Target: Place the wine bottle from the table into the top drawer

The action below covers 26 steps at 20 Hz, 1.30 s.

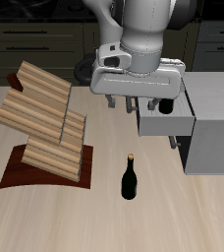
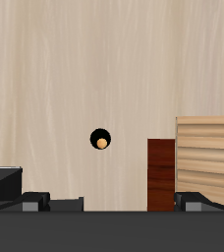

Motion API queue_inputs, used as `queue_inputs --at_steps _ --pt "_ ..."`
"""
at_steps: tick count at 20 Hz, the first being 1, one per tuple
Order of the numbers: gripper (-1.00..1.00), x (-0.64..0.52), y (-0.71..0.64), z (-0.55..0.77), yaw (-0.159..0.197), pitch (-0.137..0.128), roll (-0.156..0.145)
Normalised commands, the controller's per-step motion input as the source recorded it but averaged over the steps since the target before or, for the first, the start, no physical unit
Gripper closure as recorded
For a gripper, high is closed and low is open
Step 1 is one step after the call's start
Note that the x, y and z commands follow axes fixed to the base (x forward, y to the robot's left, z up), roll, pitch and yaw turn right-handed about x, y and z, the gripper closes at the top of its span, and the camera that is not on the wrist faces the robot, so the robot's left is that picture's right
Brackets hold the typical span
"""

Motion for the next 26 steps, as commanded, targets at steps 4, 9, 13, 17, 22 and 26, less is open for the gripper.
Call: queue_inputs --at_steps 4,9,13,17,22,26 --pt "-1.00 0.08 0.01 -0.36 -0.031 0.030 0.015" --pt "-1.00 0.09 0.09 -0.51 -0.012 0.011 0.005" --pt "-1.00 0.08 0.04 -0.24 -0.026 0.003 0.016" --pt "-1.00 0.12 0.00 -0.27 -0.026 0.005 -0.010" --pt "-1.00 0.02 0.03 -0.27 -0.020 0.013 0.001" --pt "-1.00 0.00 0.05 -0.22 -0.014 -0.002 0.025"
